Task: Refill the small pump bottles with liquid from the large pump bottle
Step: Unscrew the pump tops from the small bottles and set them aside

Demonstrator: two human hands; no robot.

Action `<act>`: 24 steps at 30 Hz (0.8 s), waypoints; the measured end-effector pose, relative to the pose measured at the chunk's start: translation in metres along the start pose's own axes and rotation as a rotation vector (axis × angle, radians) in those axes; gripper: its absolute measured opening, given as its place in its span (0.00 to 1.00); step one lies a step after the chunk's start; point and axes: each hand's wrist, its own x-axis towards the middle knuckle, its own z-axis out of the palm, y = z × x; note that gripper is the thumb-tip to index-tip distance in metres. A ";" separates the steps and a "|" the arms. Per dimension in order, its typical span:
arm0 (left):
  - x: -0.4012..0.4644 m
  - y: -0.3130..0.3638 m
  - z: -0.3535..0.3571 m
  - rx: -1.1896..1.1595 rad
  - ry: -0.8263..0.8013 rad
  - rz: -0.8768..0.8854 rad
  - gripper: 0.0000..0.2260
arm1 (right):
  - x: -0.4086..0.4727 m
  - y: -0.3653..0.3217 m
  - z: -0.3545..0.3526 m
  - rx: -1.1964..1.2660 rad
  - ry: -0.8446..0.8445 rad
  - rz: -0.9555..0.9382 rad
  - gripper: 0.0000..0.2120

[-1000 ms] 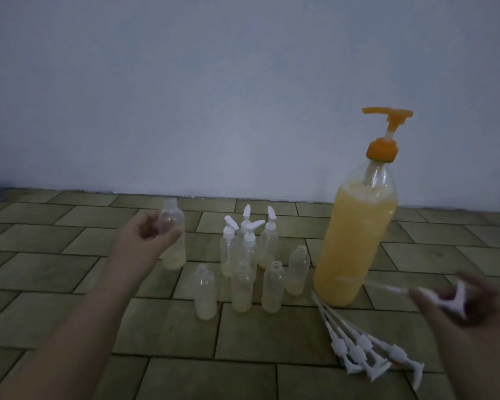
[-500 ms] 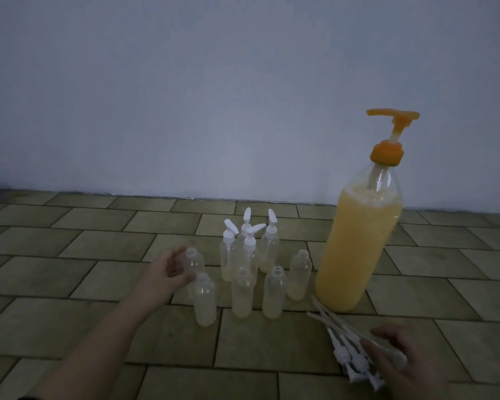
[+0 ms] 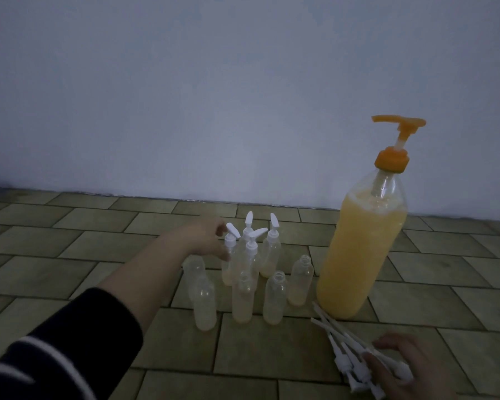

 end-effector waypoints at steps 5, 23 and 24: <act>0.011 0.002 0.008 0.083 -0.009 -0.013 0.18 | 0.004 -0.010 -0.009 0.028 0.069 0.008 0.13; -0.063 0.027 -0.026 -0.678 0.598 0.237 0.08 | 0.067 -0.082 -0.027 0.225 0.026 0.164 0.09; -0.072 0.036 -0.020 -0.741 0.586 0.275 0.06 | 0.079 -0.100 -0.026 0.289 -0.010 0.174 0.11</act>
